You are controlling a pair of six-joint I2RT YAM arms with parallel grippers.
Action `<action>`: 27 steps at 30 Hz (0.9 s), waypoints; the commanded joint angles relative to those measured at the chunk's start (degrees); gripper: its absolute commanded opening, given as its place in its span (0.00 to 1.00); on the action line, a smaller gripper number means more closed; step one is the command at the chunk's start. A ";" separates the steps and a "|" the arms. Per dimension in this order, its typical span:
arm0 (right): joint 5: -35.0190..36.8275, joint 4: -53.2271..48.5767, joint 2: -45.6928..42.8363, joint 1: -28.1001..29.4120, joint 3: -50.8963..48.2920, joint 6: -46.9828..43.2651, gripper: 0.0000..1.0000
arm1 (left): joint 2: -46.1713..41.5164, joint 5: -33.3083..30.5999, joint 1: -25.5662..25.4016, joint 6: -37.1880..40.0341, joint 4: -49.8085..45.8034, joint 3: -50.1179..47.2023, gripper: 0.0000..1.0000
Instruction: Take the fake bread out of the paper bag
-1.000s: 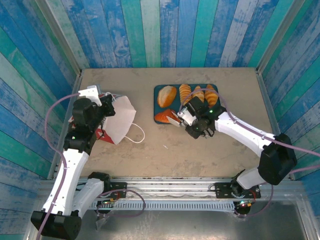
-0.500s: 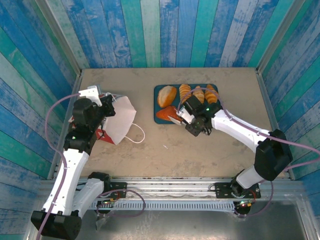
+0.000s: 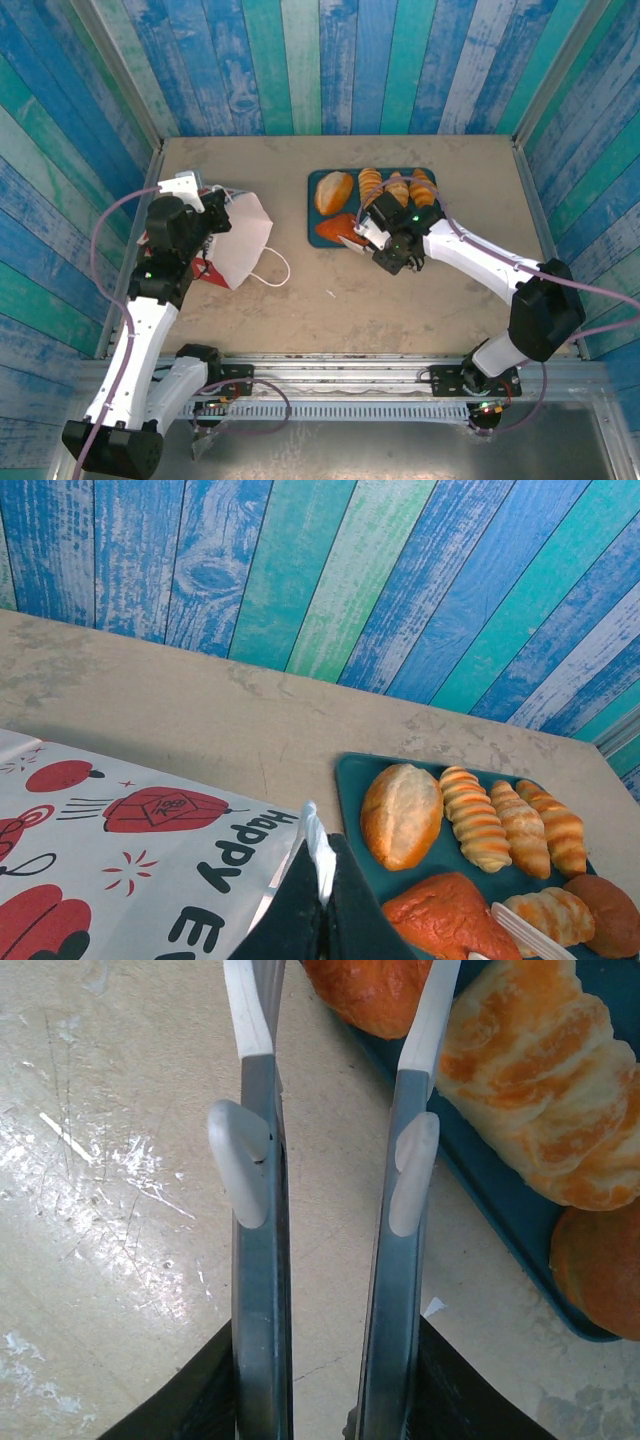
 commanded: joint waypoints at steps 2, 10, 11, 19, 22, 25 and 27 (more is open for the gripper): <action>-3.00 0.00 0.44 -0.24 2.00 -3.77 0.37 | -0.24 0.13 -0.03 0.21 1.64 -0.40 0.00; -0.55 0.70 3.83 -0.81 4.66 -4.31 0.37 | -0.82 -0.58 -0.03 0.42 1.09 -0.62 0.00; 0.18 0.41 4.66 -1.05 5.40 -3.96 0.37 | -0.81 -0.62 -0.03 0.54 1.00 -0.51 0.00; 2.74 -0.53 4.79 -1.43 6.95 -3.67 0.43 | -1.76 -1.49 -0.03 0.80 0.20 -0.85 0.00; 2.73 -2.06 3.51 -1.44 6.44 -3.98 0.41 | -1.74 -1.63 -0.03 0.69 0.38 -1.01 0.00; 0.97 -4.15 2.59 -1.43 6.03 -4.23 0.40 | -1.41 -1.50 -0.03 0.70 0.65 -1.07 0.00; 1.05 -4.61 2.09 -1.45 5.55 -3.96 0.40 | -1.18 -1.26 -0.03 0.72 1.00 -1.11 0.00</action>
